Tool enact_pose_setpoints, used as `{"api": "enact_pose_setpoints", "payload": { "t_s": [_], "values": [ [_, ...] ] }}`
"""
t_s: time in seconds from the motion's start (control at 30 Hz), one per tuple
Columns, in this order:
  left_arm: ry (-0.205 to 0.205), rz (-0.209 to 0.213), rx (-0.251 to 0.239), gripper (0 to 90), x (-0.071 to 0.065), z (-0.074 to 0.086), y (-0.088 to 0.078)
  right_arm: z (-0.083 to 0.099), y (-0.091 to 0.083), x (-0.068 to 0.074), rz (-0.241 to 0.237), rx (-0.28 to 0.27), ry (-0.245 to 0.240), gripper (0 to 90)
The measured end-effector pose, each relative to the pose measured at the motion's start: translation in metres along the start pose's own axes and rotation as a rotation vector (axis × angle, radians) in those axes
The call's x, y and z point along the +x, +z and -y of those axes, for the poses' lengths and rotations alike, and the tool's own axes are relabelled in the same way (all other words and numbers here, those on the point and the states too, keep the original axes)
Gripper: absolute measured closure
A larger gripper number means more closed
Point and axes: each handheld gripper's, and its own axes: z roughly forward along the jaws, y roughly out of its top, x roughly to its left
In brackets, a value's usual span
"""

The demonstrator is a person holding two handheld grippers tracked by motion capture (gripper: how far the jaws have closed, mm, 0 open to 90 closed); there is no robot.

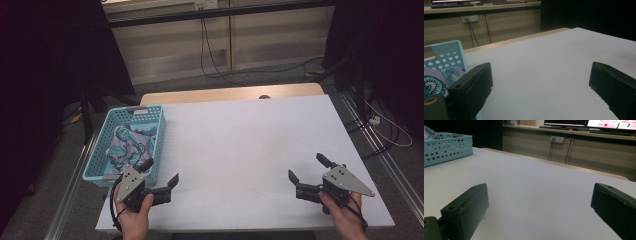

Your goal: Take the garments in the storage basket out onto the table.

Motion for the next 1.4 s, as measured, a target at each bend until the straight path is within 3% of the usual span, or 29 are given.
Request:
{"api": "enact_pose_setpoints", "payload": {
  "t_s": [0.1, 0.17, 0.2, 0.4, 0.47, 0.53, 0.6, 0.73, 0.97, 1.0, 1.1, 1.2, 1.27, 1.4],
  "values": [
    [0.021, -0.013, 0.005, 5.1, -0.001, 0.0, 0.0, 0.0, 0.0, 0.0, -0.001, 0.0, 0.003, 1.1],
    [-0.027, 0.011, 0.018, 5.1, 0.0, -0.001, -0.001, 0.0, 0.0, 0.0, -0.005, -0.001, 0.006, 1.1],
    [-0.031, 0.011, 0.023, 5.1, 0.0, -0.002, -0.001, 0.0, 0.0, 0.0, -0.006, -0.001, 0.005, 1.1],
    [-0.013, -0.005, 0.053, 5.9, 0.003, -0.006, -0.003, 0.0, 0.001, 0.002, -0.026, 0.005, 0.002, 1.0],
    [-0.001, 0.01, 0.063, 7.7, 0.004, -0.009, -0.005, 0.001, 0.001, 0.001, -0.034, 0.006, 0.007, 0.9],
    [0.014, -0.012, 0.082, 7.7, 0.004, -0.011, -0.006, 0.001, 0.001, 0.001, -0.036, 0.008, 0.008, 0.9],
    [0.002, -0.005, 0.098, 7.7, 0.005, -0.012, -0.006, 0.001, 0.001, 0.001, -0.037, 0.009, 0.011, 0.9],
    [-0.013, -0.042, 0.137, 6.4, 0.008, -0.013, -0.008, 0.0, 0.0, 0.002, -0.042, 0.01, 0.009, 0.9],
    [-0.057, -0.027, 0.167, 5.7, 0.02, -0.019, -0.016, -0.001, 0.001, 0.003, -0.044, 0.013, 0.015, 0.9],
    [-0.048, -0.023, 0.174, 5.6, 0.023, -0.02, -0.017, -0.001, 0.001, 0.003, -0.045, 0.012, 0.015, 0.9],
    [-0.022, -0.079, 0.188, 5.8, 0.025, -0.023, -0.018, 0.0, 0.003, 0.003, -0.046, 0.015, 0.009, 0.9],
    [-0.045, -0.07, 0.198, 6.3, 0.03, -0.027, -0.017, 0.0, 0.005, 0.003, -0.051, 0.02, 0.009, 0.9],
    [-0.056, -0.102, 0.231, 6.7, 0.034, -0.028, -0.017, 0.0, 0.004, 0.003, -0.052, 0.019, 0.008, 0.9],
    [-0.074, -0.117, 0.249, 5.7, 0.046, -0.032, -0.017, 0.0, 0.003, 0.005, -0.058, 0.017, -0.005, 0.9]
  ]
}}
